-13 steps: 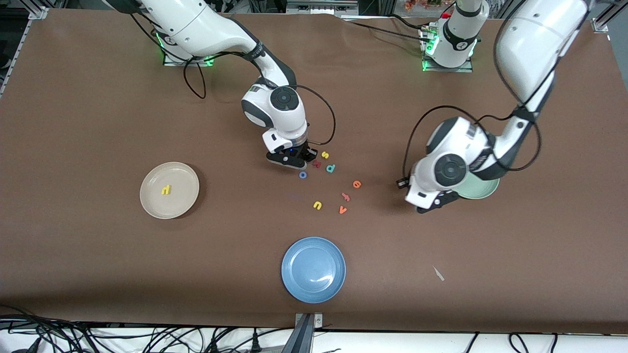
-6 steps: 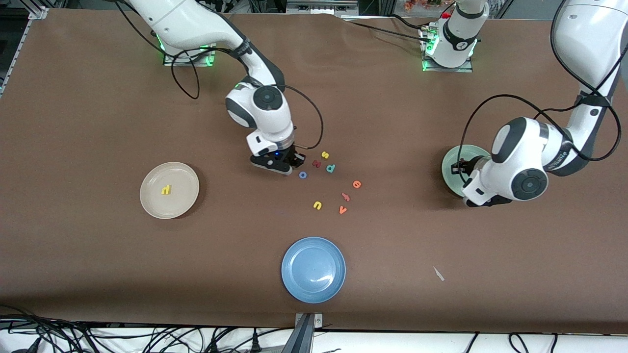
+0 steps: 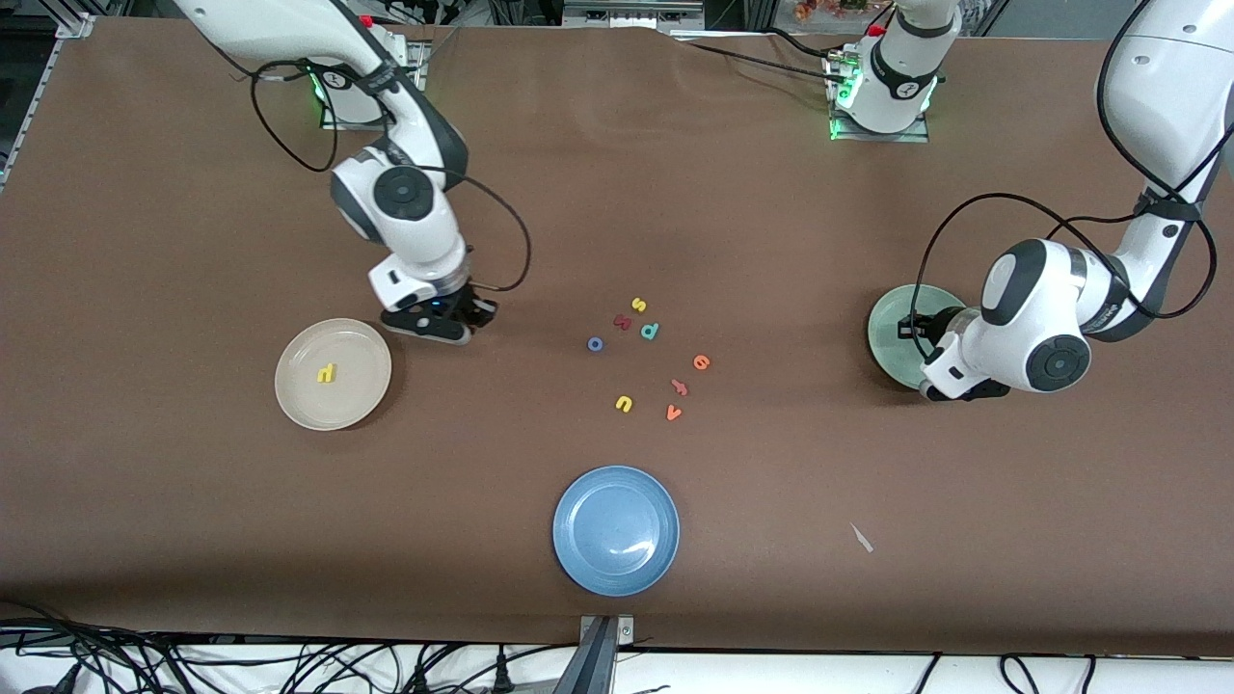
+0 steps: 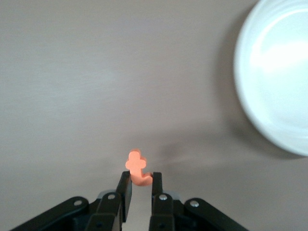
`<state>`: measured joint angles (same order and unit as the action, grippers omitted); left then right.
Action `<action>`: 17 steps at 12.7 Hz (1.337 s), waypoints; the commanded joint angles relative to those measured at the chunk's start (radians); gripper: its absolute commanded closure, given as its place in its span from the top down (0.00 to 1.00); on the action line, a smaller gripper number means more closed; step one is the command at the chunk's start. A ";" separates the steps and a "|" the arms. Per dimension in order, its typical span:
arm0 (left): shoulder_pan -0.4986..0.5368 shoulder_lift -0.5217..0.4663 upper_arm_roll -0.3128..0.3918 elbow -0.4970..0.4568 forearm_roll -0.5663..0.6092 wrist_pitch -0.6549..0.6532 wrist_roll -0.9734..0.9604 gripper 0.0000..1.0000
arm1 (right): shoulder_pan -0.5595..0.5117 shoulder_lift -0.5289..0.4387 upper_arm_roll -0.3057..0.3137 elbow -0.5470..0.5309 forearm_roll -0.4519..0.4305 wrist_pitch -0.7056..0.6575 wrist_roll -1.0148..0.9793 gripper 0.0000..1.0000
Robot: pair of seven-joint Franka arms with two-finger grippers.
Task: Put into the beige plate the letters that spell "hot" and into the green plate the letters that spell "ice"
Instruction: 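Put t on cream plate with the right gripper while the left gripper drops bar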
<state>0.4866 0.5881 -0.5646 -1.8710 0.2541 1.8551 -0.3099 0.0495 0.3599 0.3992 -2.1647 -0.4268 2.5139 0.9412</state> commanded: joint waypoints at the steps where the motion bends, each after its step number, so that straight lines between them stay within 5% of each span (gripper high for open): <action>1: 0.010 -0.014 -0.011 -0.014 0.005 0.013 0.018 0.59 | -0.104 -0.070 0.024 -0.038 -0.004 -0.068 -0.181 0.02; 2: 0.010 -0.019 -0.012 -0.011 0.004 0.009 0.014 0.95 | -0.134 -0.085 0.023 -0.035 0.009 -0.081 -0.246 0.02; 3: 0.009 -0.022 -0.014 -0.004 -0.002 0.007 0.006 1.00 | -0.161 -0.090 0.017 -0.030 0.040 -0.084 -0.324 0.02; 8: -0.012 -0.037 -0.130 0.038 -0.010 0.006 -0.228 1.00 | -0.189 -0.026 -0.109 0.054 0.149 -0.070 -0.613 0.04; 10: -0.046 -0.034 -0.147 0.047 -0.028 0.032 -0.386 1.00 | -0.189 0.017 -0.109 0.078 0.151 -0.041 -0.611 0.19; 12: -0.118 -0.028 -0.146 0.053 -0.068 0.126 -0.544 1.00 | -0.188 0.028 -0.109 0.080 0.190 -0.014 -0.585 0.59; 17: -0.287 0.074 -0.124 0.137 -0.044 0.315 -0.921 1.00 | -0.163 0.024 -0.024 0.109 0.272 -0.024 -0.419 0.63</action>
<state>0.2681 0.5973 -0.7142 -1.8128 0.2080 2.1621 -1.1309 -0.1357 0.3842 0.3379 -2.0817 -0.1731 2.5012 0.4248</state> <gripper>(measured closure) 0.000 0.366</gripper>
